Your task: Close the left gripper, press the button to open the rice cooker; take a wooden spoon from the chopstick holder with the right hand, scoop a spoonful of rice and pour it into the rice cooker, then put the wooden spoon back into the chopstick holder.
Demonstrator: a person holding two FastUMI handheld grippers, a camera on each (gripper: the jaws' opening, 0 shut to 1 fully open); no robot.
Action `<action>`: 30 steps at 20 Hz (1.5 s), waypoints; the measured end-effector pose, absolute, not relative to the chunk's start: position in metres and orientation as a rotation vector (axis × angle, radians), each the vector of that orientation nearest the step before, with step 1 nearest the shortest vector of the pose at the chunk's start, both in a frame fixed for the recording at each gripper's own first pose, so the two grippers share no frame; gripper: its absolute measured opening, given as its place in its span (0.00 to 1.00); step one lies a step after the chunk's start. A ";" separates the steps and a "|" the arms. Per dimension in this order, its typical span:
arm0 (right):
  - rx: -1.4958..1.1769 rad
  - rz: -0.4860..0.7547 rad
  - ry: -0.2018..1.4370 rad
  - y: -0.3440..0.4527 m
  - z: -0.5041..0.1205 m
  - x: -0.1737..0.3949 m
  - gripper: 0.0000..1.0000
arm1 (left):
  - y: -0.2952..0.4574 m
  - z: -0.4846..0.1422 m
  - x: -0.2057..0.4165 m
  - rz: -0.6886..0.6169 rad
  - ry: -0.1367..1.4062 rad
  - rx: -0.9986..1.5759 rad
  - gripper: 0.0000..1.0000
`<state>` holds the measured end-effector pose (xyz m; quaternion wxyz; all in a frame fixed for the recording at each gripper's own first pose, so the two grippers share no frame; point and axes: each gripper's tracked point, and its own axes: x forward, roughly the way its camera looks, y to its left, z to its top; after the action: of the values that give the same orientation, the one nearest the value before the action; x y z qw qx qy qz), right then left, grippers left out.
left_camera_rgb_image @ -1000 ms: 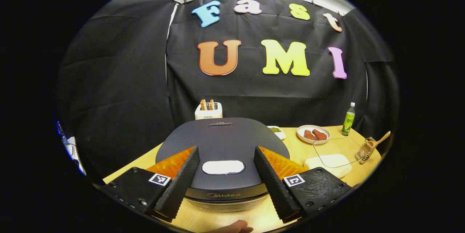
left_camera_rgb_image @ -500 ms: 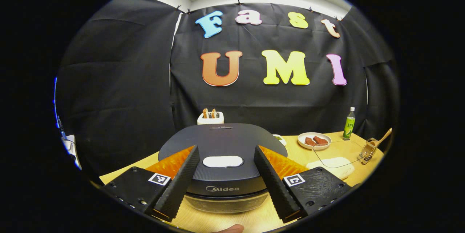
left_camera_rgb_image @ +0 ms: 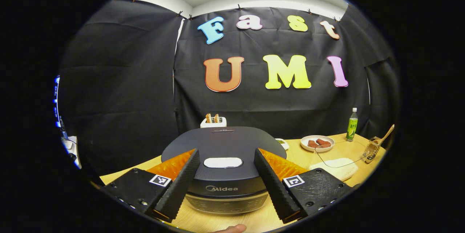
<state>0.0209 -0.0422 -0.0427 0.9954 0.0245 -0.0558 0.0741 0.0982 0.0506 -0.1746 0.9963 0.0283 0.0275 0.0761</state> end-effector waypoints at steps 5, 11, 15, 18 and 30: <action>0.039 0.158 -0.112 -0.035 -0.042 0.017 0.98 | 0.028 -0.152 0.080 0.087 0.103 0.036 0.94; 0.036 0.166 -0.108 -0.035 -0.047 0.011 1.00 | 0.011 -0.108 0.050 0.047 0.057 0.072 0.94; 0.041 0.158 -0.106 -0.041 -0.051 0.007 1.00 | -0.004 -0.081 0.029 0.021 0.031 0.088 0.94; 0.037 0.129 -0.093 -0.051 -0.058 0.009 1.00 | -0.018 -0.056 0.010 -0.006 0.004 0.118 0.95; 0.009 0.148 -0.088 -0.032 -0.055 -0.025 1.00 | -0.045 -0.013 -0.051 -0.011 -0.048 0.125 0.96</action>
<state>-0.0253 -0.0322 -0.0553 0.9963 0.0045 -0.0439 0.0737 -0.0506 -0.0452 -0.0126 0.9977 0.0625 -0.0242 -0.0056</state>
